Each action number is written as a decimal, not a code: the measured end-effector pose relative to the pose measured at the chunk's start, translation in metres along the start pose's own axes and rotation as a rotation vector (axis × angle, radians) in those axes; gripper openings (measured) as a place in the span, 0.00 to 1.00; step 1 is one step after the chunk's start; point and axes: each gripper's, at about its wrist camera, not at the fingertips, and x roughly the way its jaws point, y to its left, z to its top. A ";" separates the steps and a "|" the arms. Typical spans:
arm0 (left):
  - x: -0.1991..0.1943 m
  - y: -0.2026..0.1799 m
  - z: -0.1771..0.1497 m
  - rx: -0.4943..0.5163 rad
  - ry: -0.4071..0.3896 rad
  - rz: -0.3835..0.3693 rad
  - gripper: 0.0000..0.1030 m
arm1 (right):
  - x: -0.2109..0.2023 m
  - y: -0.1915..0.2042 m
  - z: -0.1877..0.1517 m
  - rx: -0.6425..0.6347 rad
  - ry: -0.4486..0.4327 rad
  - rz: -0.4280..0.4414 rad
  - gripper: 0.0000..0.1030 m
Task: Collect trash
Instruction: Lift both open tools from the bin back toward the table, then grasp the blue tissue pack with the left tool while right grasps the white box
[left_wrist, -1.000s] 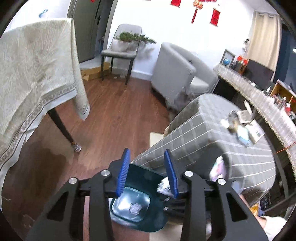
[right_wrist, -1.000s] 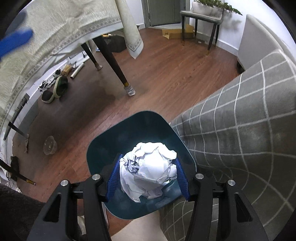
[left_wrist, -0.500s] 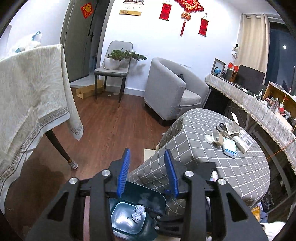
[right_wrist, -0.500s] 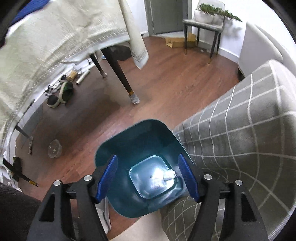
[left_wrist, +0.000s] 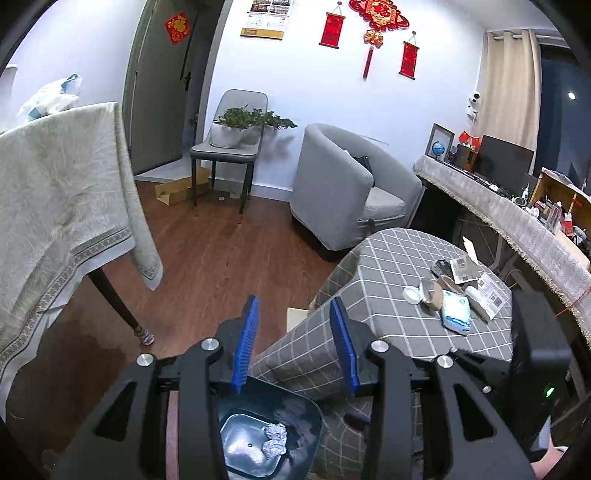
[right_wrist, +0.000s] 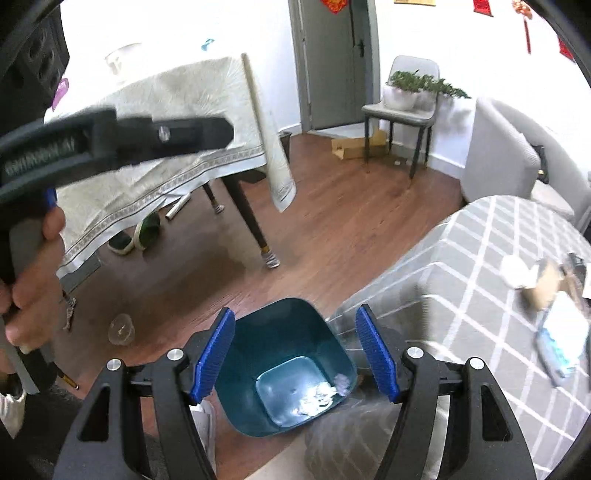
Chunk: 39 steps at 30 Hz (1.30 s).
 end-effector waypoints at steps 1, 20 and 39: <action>0.003 -0.005 0.000 0.005 0.003 -0.003 0.45 | -0.005 -0.006 0.000 0.003 -0.006 -0.011 0.67; 0.052 -0.101 -0.019 0.131 0.089 -0.128 0.71 | -0.089 -0.136 -0.026 0.130 -0.095 -0.215 0.74; 0.123 -0.170 -0.040 0.266 0.245 -0.276 0.82 | -0.121 -0.228 -0.037 0.142 -0.076 -0.287 0.88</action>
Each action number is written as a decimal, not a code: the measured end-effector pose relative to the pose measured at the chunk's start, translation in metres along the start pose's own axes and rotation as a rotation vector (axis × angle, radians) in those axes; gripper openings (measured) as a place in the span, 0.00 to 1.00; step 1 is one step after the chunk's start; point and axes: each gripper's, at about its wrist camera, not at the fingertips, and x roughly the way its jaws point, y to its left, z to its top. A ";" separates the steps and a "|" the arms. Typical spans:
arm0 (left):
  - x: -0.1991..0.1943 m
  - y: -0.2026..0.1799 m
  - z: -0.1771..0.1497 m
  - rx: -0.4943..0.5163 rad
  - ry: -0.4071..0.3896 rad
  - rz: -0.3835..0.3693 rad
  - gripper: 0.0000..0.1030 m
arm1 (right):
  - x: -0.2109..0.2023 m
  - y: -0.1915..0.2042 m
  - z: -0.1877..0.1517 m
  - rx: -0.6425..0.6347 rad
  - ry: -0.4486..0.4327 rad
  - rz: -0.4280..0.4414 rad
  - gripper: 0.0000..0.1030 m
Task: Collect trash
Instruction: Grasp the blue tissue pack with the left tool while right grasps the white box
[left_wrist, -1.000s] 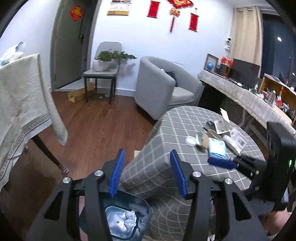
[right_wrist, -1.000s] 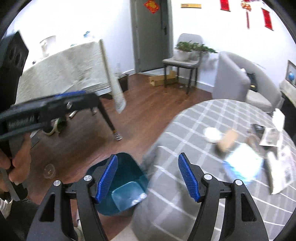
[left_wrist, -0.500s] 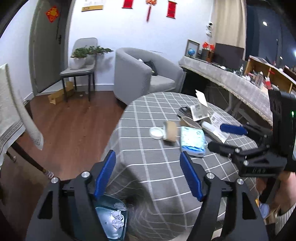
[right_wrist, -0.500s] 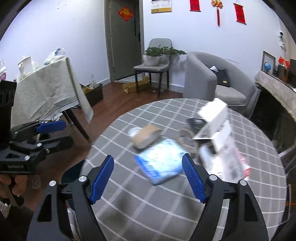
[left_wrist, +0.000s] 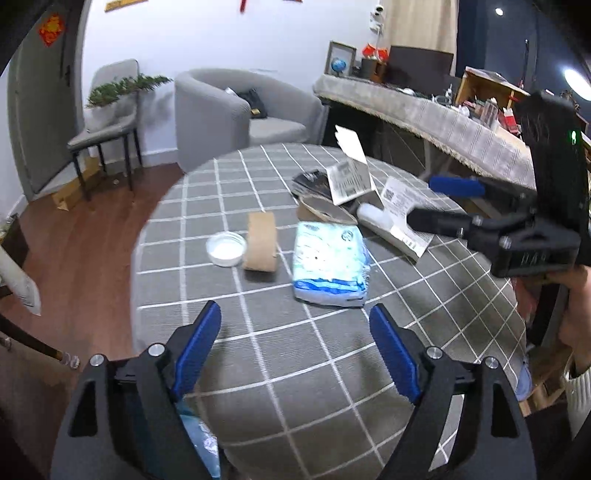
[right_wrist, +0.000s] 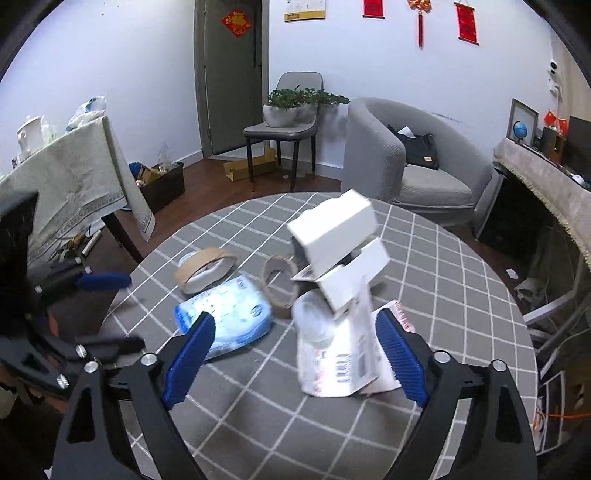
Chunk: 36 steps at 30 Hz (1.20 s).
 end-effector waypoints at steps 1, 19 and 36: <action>0.003 0.000 0.002 -0.001 0.006 -0.013 0.82 | 0.001 -0.003 0.002 0.002 0.004 -0.001 0.88; 0.038 -0.021 0.017 0.079 0.093 -0.019 0.80 | 0.023 -0.023 0.029 -0.079 0.036 0.034 0.91; 0.050 -0.024 0.030 0.132 0.145 -0.056 0.52 | 0.063 -0.020 0.055 -0.268 0.137 0.083 0.96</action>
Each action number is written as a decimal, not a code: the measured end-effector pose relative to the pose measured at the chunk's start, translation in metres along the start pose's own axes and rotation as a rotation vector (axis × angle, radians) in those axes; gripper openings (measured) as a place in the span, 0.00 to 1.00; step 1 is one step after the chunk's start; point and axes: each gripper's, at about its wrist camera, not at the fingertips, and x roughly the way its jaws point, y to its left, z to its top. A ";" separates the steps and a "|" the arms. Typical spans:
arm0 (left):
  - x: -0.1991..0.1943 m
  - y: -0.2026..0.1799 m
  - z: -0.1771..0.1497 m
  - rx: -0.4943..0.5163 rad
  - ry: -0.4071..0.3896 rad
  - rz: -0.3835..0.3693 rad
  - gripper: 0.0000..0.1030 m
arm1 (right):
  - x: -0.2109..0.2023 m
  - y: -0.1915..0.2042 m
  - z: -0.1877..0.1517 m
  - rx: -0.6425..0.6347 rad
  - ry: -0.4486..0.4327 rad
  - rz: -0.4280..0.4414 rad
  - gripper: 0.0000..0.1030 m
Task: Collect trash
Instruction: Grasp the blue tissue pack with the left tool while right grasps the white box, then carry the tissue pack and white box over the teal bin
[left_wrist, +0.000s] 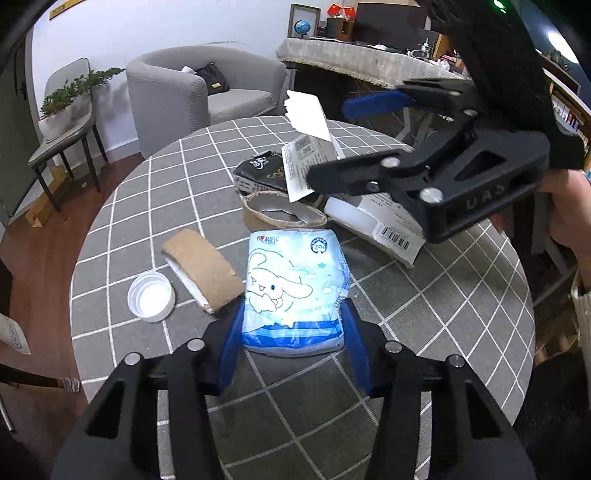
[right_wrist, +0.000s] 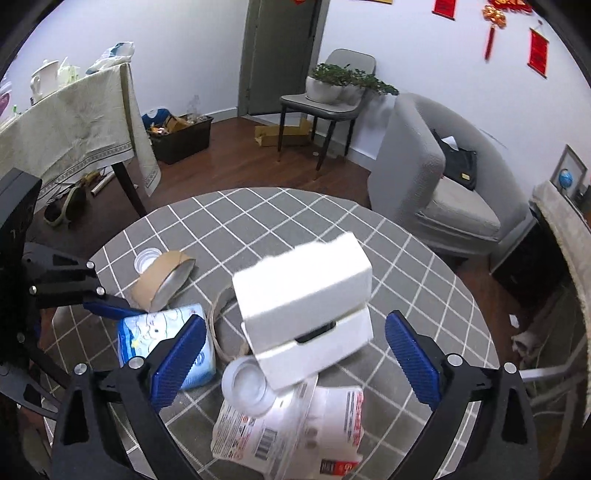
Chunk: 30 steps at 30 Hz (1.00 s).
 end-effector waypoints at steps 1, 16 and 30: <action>0.000 0.000 0.000 0.005 0.002 -0.009 0.51 | 0.003 -0.001 0.002 -0.006 0.006 0.005 0.96; -0.001 0.000 0.000 0.041 0.023 -0.120 0.51 | 0.031 0.006 0.022 -0.058 0.085 0.009 0.72; -0.034 0.010 -0.011 -0.010 -0.084 -0.092 0.50 | -0.009 0.004 0.032 0.120 -0.107 -0.048 0.72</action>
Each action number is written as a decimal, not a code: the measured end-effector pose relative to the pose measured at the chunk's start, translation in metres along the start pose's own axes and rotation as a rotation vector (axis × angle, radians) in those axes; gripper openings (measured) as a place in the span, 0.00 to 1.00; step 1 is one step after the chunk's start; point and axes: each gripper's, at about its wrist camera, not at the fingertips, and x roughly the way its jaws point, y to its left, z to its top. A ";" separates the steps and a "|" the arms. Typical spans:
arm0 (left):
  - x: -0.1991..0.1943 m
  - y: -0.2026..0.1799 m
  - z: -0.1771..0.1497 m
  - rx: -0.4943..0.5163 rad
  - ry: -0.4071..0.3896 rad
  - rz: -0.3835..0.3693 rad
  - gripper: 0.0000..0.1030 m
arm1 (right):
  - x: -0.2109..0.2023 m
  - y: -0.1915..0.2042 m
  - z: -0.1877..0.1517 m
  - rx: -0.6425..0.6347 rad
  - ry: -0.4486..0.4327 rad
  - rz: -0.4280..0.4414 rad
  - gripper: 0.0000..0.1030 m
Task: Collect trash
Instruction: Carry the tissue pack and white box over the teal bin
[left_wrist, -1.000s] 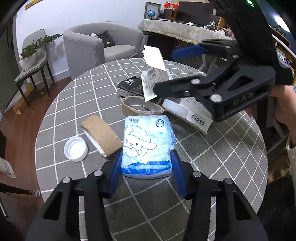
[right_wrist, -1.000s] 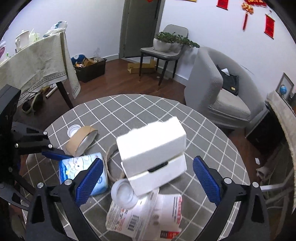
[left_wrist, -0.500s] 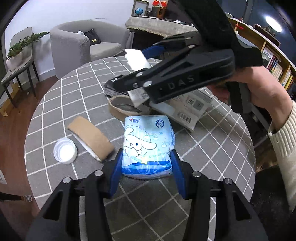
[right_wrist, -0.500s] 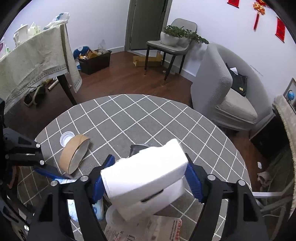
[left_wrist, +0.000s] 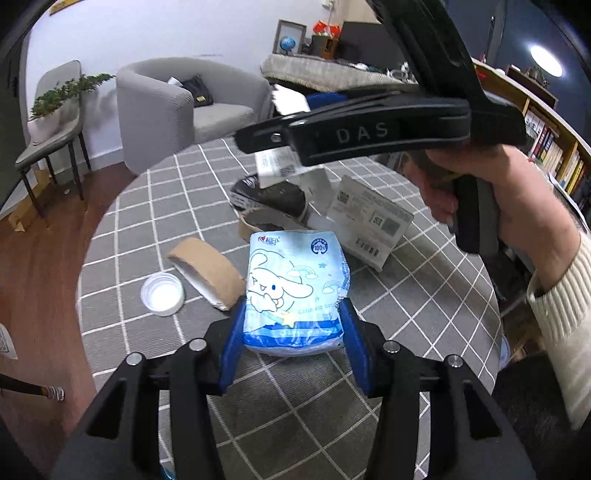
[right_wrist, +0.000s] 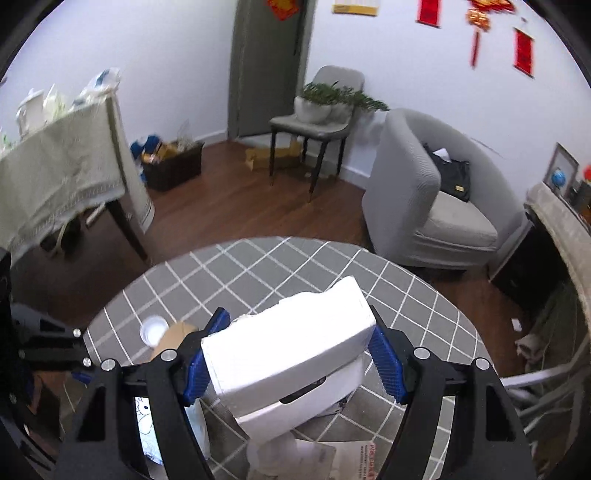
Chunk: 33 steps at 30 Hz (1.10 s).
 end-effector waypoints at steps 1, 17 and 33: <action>-0.002 0.000 0.000 -0.005 -0.010 0.007 0.50 | -0.003 0.000 -0.001 0.021 -0.011 -0.007 0.72; -0.051 -0.007 -0.031 -0.110 -0.142 0.149 0.50 | -0.039 0.035 -0.030 0.221 -0.130 -0.012 0.72; -0.091 0.019 -0.070 -0.234 -0.203 0.270 0.50 | -0.064 0.114 -0.051 0.246 -0.185 0.063 0.72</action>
